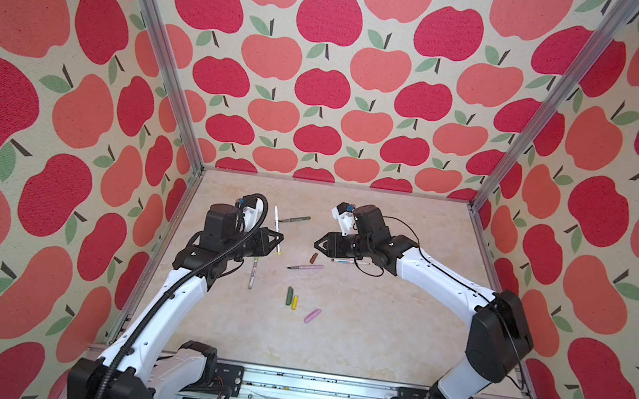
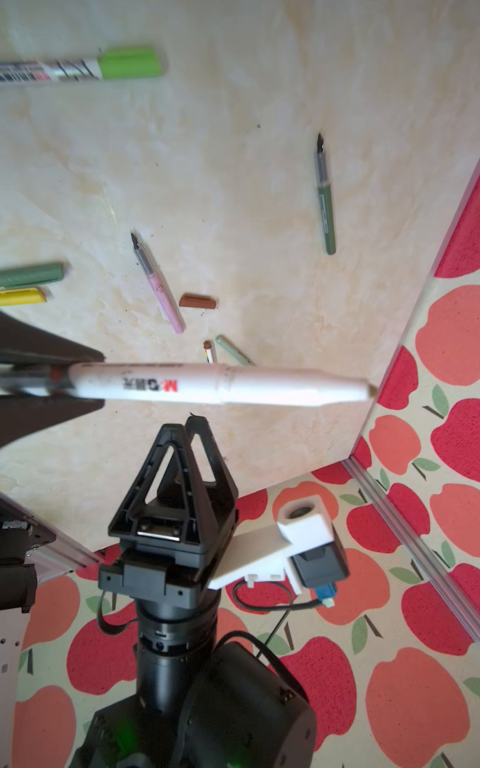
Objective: Insert the pens into the pen caps
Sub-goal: 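Hold the pen upright with the left gripper while the right reaches for the yellow cap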
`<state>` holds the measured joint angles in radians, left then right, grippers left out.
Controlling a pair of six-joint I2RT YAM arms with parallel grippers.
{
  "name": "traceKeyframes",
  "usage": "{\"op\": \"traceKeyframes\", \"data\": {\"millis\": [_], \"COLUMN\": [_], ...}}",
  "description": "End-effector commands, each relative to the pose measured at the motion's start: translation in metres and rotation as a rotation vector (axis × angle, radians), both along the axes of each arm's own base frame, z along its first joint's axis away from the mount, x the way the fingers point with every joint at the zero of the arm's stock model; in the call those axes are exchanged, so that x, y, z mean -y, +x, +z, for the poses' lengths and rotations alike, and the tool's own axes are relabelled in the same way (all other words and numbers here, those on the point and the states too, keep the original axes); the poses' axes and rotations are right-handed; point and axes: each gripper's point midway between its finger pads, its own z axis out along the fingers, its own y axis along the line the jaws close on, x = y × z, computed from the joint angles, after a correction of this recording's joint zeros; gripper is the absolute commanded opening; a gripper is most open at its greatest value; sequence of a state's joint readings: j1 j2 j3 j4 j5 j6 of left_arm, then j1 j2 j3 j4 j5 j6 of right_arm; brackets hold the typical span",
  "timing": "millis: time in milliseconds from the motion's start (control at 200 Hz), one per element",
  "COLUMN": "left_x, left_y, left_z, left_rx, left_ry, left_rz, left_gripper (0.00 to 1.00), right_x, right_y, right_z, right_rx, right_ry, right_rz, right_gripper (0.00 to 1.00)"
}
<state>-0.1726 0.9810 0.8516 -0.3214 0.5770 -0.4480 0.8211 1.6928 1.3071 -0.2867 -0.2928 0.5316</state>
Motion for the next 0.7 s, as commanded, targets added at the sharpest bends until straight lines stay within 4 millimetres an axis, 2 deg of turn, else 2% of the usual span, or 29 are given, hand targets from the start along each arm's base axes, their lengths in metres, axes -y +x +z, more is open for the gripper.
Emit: {"op": "traceKeyframes", "data": {"millis": [0, 120, 265, 470, 695], "left_x": [-0.019, -0.024, -0.025, -0.025, -0.026], "left_y": [-0.019, -0.033, -0.046, -0.065, -0.074], "left_z": [-0.016, -0.016, -0.019, -0.02, -0.02], "left_rx": [-0.039, -0.026, -0.015, -0.003, -0.002], "left_ry": [0.073, 0.085, 0.063, 0.043, 0.053], "left_rz": [0.058, 0.068, 0.074, 0.063, 0.049], "left_gripper": [0.01, 0.01, 0.02, 0.02, 0.03], "right_x": [0.004, -0.01, -0.018, -0.025, -0.032], "right_y": [-0.034, -0.065, -0.084, -0.098, -0.095], "right_z": [-0.046, -0.071, -0.1, -0.129, -0.142], "right_rx": [0.016, 0.026, 0.027, 0.019, 0.016], "right_ry": [-0.255, -0.355, -0.438, -0.513, -0.528], "right_rz": [0.113, 0.232, 0.299, 0.319, 0.294], "right_gripper": [0.44, 0.47, 0.5, 0.51, 0.5]}}
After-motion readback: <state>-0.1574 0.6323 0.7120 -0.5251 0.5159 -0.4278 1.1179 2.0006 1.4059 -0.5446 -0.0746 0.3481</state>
